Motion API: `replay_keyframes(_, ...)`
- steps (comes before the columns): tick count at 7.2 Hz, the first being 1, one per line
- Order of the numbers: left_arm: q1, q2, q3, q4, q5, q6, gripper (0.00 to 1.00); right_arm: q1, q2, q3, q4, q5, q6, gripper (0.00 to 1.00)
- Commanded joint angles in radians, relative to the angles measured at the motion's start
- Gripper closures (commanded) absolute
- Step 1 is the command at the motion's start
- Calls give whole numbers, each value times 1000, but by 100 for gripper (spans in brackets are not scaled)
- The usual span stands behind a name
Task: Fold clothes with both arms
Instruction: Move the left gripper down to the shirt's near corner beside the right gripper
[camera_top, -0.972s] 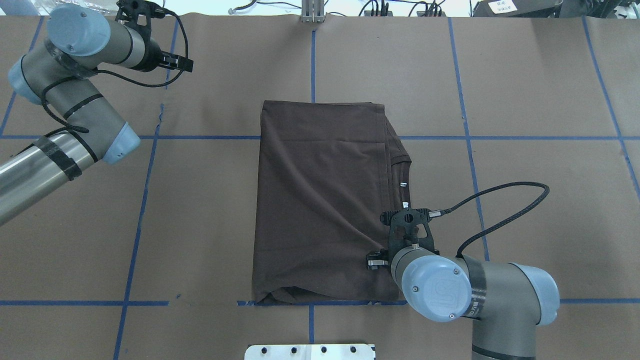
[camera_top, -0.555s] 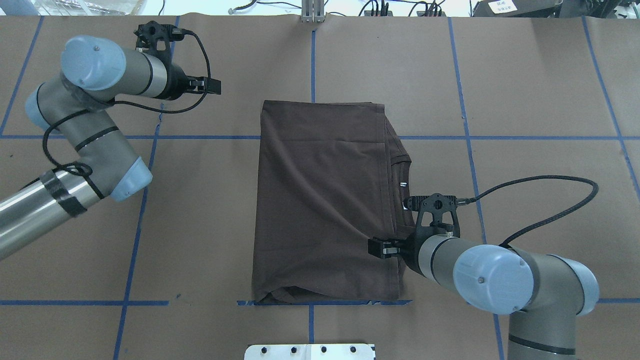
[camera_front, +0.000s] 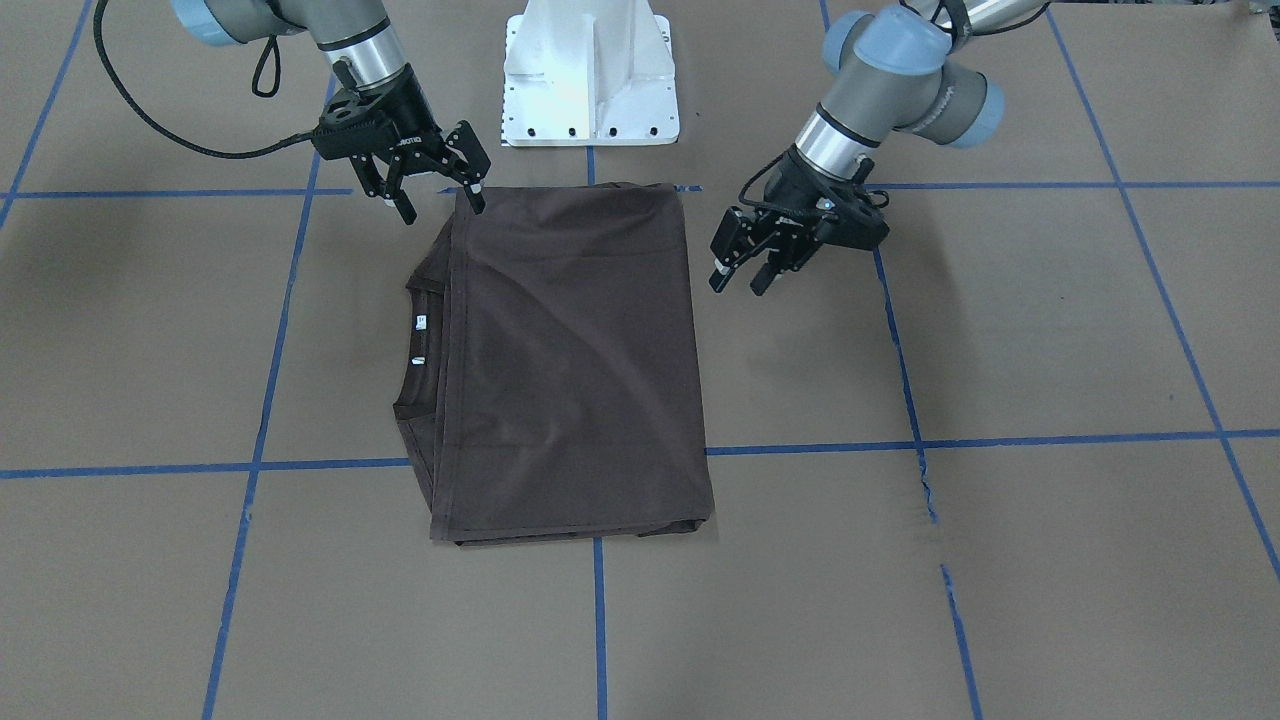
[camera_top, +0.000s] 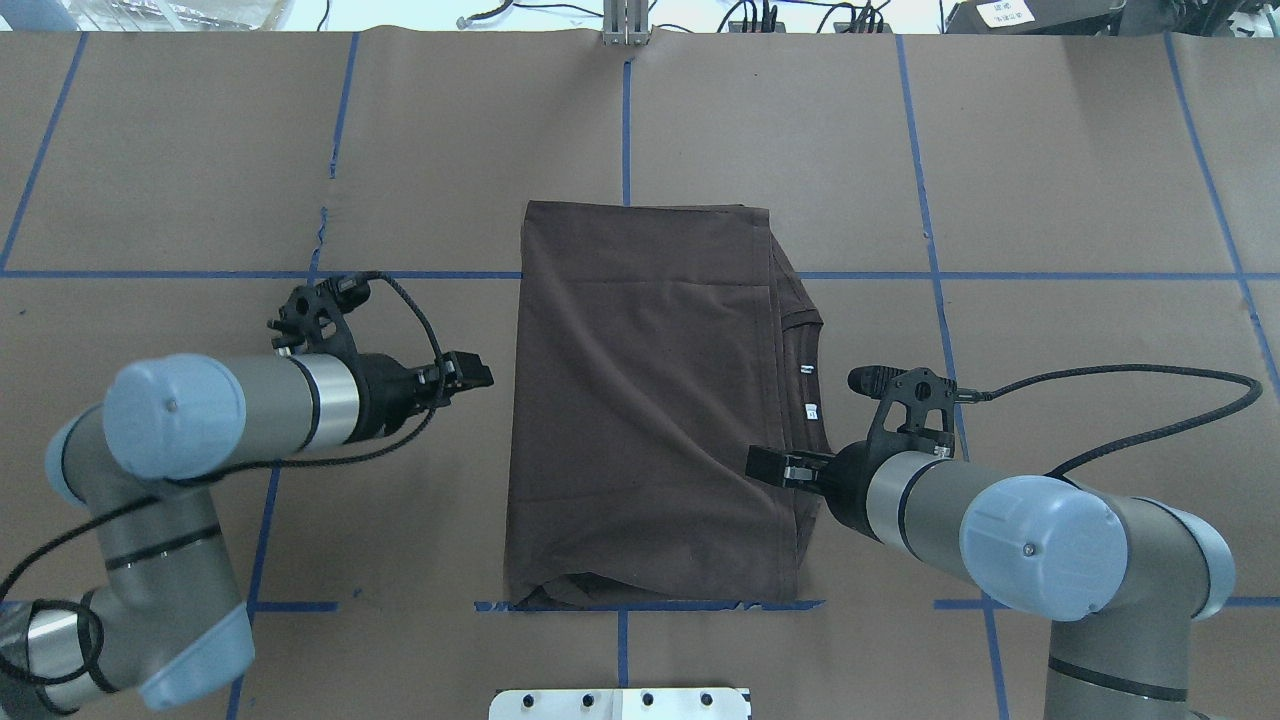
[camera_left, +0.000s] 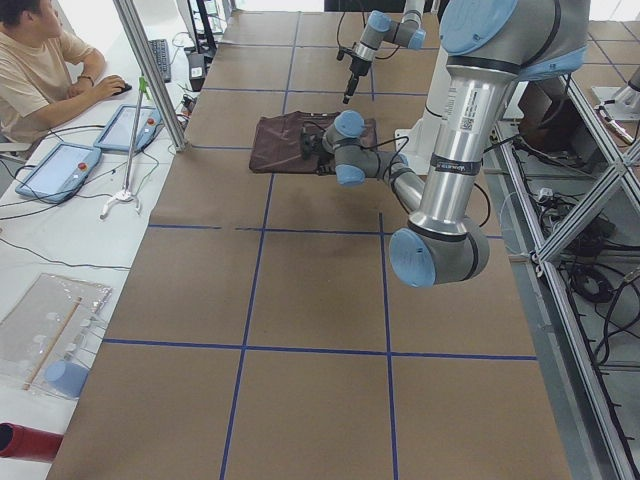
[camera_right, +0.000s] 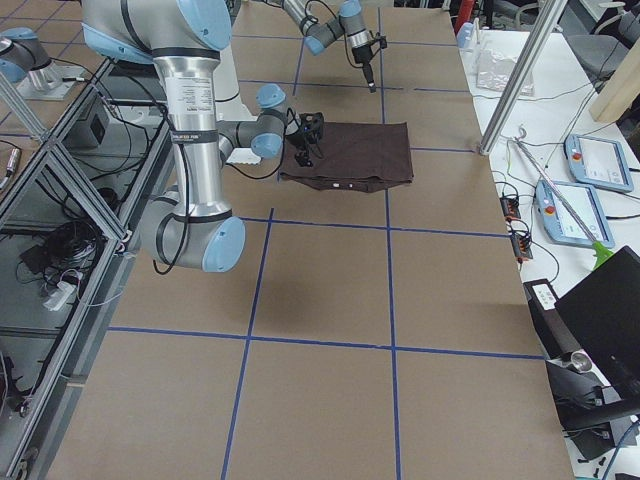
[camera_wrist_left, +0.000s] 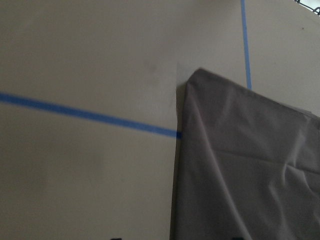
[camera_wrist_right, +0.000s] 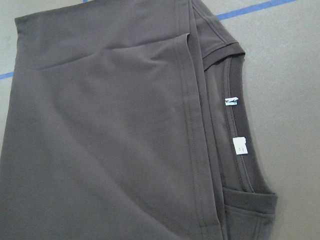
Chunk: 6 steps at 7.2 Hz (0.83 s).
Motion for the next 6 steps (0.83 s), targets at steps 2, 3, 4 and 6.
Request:
replay_keyframes(2,247,19,-20,1,225,-244,42,12,2,0,1,-2,5,0)
replay_keyframes(3,258,19,-18,5,227,-250,42,10,2,0,0,-3,5,0)
replay_keyframes(4,263,18,-16,25,227,-252,42,12,2,0,0,-5,5,0)
replay_keyframes(6,287,19,-12,31,227,-252,42,12,2,-2,0,-6,7,0)
